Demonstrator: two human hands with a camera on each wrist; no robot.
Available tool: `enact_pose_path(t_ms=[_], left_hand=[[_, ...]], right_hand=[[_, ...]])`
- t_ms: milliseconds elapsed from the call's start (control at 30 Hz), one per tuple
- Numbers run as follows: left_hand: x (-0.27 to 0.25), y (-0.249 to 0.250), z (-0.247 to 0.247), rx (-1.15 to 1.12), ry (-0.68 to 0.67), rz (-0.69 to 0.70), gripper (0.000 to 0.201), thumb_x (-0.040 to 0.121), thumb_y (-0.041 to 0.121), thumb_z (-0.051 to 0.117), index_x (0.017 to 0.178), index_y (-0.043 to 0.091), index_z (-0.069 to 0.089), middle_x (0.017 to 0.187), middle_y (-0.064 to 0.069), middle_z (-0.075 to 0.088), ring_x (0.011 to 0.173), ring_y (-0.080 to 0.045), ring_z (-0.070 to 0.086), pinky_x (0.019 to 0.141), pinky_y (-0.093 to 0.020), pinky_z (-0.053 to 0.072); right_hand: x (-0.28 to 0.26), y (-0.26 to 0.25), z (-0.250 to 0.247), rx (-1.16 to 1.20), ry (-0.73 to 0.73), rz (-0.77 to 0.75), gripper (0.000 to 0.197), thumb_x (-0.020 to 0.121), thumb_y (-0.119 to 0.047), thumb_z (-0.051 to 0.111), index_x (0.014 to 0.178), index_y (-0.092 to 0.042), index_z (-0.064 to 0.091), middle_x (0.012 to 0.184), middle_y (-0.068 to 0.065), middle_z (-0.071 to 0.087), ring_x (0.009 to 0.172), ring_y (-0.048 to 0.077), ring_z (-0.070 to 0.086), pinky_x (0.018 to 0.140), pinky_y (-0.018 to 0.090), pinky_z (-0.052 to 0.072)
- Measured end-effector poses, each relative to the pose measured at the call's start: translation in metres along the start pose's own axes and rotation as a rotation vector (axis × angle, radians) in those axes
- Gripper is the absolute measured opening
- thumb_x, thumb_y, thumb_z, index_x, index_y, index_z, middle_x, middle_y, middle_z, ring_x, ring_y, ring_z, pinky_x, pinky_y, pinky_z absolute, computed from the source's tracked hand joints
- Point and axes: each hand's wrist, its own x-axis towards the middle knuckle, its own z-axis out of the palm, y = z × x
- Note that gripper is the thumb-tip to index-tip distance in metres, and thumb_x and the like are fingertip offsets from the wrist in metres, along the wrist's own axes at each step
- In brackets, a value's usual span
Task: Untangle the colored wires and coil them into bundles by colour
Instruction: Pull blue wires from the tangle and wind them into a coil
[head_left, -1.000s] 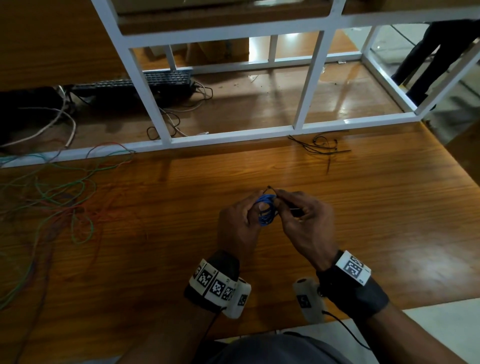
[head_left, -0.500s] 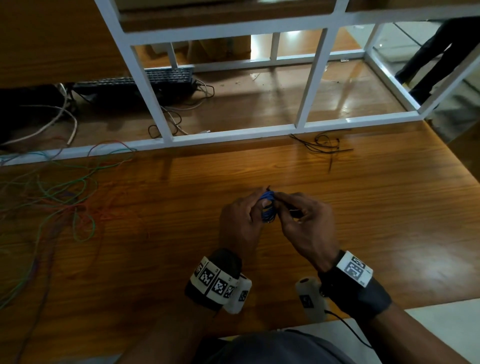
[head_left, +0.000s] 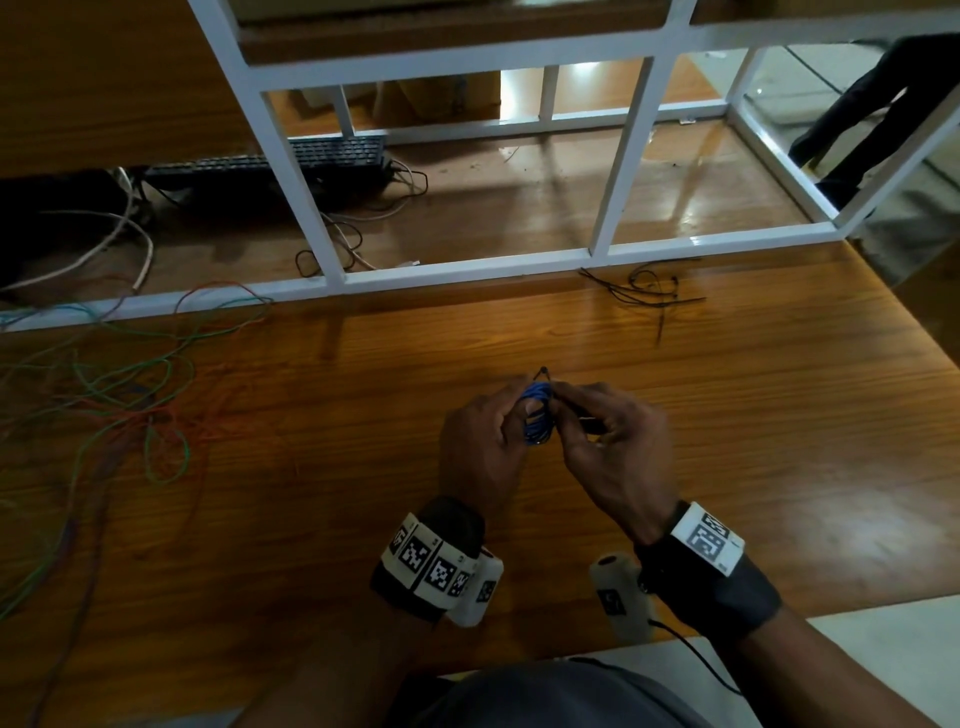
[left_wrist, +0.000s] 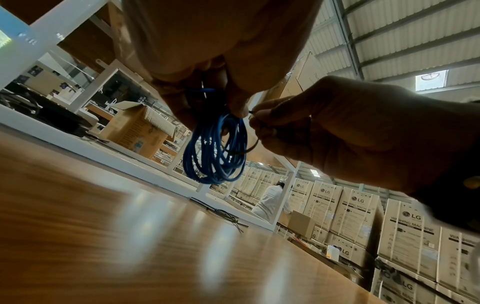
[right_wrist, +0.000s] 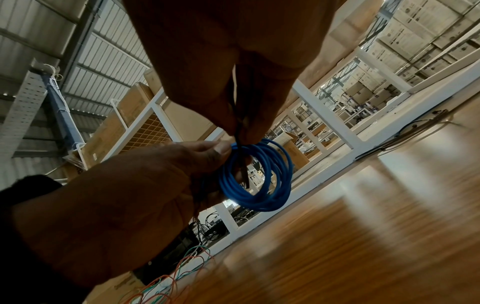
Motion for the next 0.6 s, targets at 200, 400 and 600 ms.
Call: enact_pose_path(t_ms=[200,400,600], left_hand=[[-0.0021,-0.0024,0.0017,0.024,-0.007,0.003,0.042,0.099,0.039,0.046,0.133,0.018,0.060,0.121,-0.009,0.069,0.100,-0.023,0.069,0.077,-0.037,0.059],[-0.0017,0.0010,0.0001,0.052,-0.003,0.000,0.043,0.099,0.037,0.042,0.131,0.016,0.062,0.120,-0.009,0.069,0.101,-0.022,0.069,0.081,-0.034,0.058],[-0.0025,0.0034,0.0012,0.002,-0.004,0.004,0.042,0.098,0.033,0.046,0.130,0.012,0.063,0.120,-0.011,0.069,0.104,-0.023,0.068,0.083,-0.040,0.058]], right_hand=[[-0.0005,-0.0022,-0.0008,0.010,0.017,0.013,0.023,0.092,-0.009,0.075,0.114,-0.013,0.078,0.103,-0.001,0.077,0.082,0.006,0.072,0.068,0.025,0.061],[-0.0022,-0.0029,-0.0009,-0.019,-0.005,0.017,0.023,0.093,-0.012,0.074,0.115,-0.013,0.078,0.102,-0.001,0.078,0.081,0.005,0.072,0.065,0.023,0.060],[-0.0025,-0.0020,-0.0013,-0.050,-0.071,0.045,0.025,0.092,-0.011,0.072,0.115,-0.016,0.078,0.096,-0.005,0.077,0.074,0.005,0.070,0.061,0.029,0.059]])
